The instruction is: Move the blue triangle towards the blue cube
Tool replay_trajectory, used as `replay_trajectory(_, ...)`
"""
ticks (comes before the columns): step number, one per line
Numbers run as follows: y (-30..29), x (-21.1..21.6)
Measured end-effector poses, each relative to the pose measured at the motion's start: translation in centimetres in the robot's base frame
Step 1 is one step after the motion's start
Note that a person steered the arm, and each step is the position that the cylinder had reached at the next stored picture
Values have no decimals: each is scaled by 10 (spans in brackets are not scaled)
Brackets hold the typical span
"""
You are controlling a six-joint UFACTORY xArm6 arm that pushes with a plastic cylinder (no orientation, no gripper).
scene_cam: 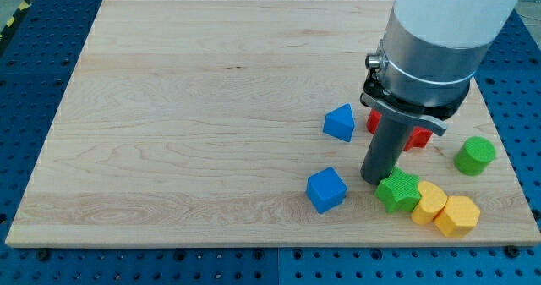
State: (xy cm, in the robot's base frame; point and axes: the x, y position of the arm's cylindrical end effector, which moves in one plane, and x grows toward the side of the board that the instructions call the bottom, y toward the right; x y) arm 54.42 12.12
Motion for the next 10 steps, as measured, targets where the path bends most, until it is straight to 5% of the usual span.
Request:
replay_trajectory(6,-3,-25)
replay_trajectory(10,-42,-98)
